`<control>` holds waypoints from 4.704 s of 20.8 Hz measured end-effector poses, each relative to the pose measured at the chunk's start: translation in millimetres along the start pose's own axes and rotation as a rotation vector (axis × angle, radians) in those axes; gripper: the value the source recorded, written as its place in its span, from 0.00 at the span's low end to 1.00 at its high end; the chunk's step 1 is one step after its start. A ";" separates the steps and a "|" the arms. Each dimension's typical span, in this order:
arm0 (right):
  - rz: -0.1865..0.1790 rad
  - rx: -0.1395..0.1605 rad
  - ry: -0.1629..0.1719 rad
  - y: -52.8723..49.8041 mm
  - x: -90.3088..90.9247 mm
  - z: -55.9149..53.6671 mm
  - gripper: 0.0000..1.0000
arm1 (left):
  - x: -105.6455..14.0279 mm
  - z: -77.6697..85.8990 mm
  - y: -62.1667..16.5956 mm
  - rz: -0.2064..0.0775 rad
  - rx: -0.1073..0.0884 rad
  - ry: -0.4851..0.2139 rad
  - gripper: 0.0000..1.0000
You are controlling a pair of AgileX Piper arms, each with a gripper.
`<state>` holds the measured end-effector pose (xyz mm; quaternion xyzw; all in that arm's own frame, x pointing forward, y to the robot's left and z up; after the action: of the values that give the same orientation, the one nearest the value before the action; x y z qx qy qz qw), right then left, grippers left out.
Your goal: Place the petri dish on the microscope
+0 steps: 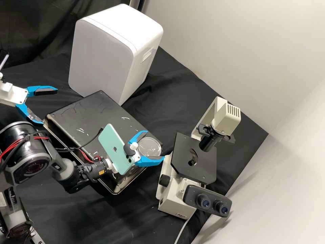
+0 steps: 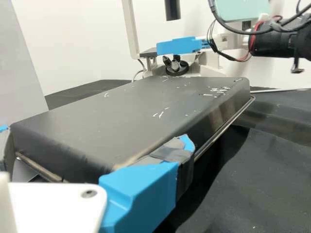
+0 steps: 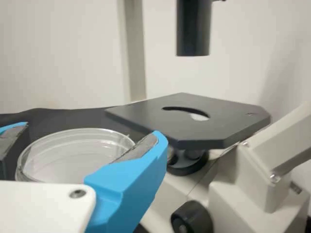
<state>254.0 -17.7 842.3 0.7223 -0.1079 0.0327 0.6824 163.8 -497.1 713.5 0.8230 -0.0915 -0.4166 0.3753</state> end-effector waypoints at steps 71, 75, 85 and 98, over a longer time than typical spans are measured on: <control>0.082 -0.142 -0.095 11.0 99.3 42.1 0.00 | 4.9 -1.0 -3.3 -0.015 -0.018 0.006 1.00; 0.090 -0.128 -0.106 15.6 96.9 43.9 0.00 | 5.1 -1.4 -3.1 -0.012 -0.022 0.013 1.00; 0.087 -0.123 -0.121 17.9 94.7 45.7 1.00 | 5.2 -1.6 -3.0 -0.011 -0.025 0.018 1.00; 0.095 -0.113 -0.151 18.5 93.9 48.6 1.00 | 5.7 -1.6 -4.3 -0.017 -0.026 0.017 1.00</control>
<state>337.0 -77.2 875.5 0.6772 -0.1947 0.0041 0.7096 167.9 -495.8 707.6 0.8223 -0.0760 -0.4141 0.3830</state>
